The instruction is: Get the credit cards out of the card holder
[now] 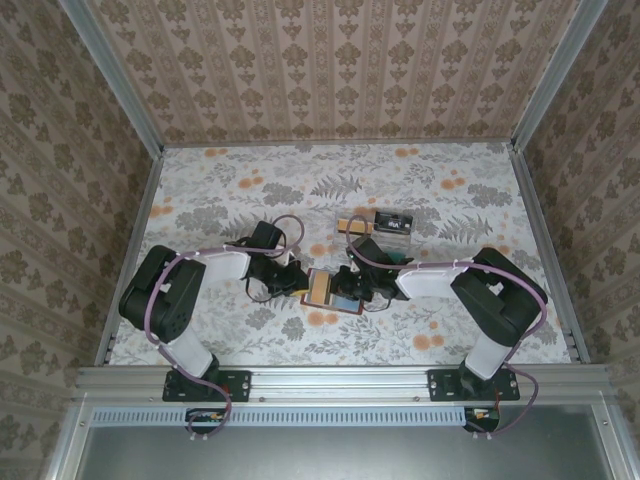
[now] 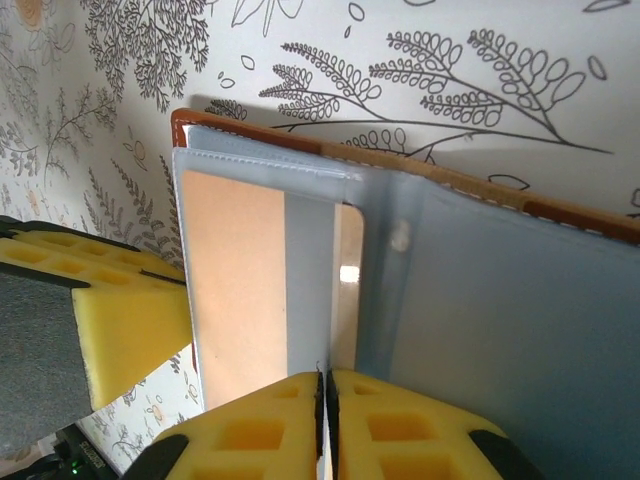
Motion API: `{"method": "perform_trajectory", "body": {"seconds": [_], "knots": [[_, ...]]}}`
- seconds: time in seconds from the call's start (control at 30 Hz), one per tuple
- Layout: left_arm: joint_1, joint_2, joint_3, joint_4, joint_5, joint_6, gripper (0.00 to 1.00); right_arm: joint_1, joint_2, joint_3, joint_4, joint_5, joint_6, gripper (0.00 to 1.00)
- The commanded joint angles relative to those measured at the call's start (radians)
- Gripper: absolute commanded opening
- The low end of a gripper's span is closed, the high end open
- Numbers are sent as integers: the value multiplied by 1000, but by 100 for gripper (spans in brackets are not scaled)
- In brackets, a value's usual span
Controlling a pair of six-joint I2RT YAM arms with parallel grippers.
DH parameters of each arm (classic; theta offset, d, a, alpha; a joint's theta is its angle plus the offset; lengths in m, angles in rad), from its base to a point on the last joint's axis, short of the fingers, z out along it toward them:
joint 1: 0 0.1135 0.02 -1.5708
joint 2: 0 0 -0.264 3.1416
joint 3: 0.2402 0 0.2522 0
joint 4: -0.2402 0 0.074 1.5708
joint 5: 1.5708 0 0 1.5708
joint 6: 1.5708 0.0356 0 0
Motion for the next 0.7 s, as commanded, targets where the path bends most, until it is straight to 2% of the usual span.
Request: {"method": "perform_trajectory", "body": {"seconds": [0.0, 0.13, 0.4, 0.67], "knots": [[-10, 19, -13, -26, -8, 14, 9, -1, -27, -28, -30, 29, 9, 15], [-11, 18, -16, -29, -39, 15, 8, -4, -59, -37, -39, 34, 8, 16], [-16, 18, -14, -27, -37, 14, 8, -7, -39, -51, -20, 30, 18, 16], [-16, 17, -15, -32, -41, 15, 8, -23, -83, -75, -71, 51, 6, 16]]}}
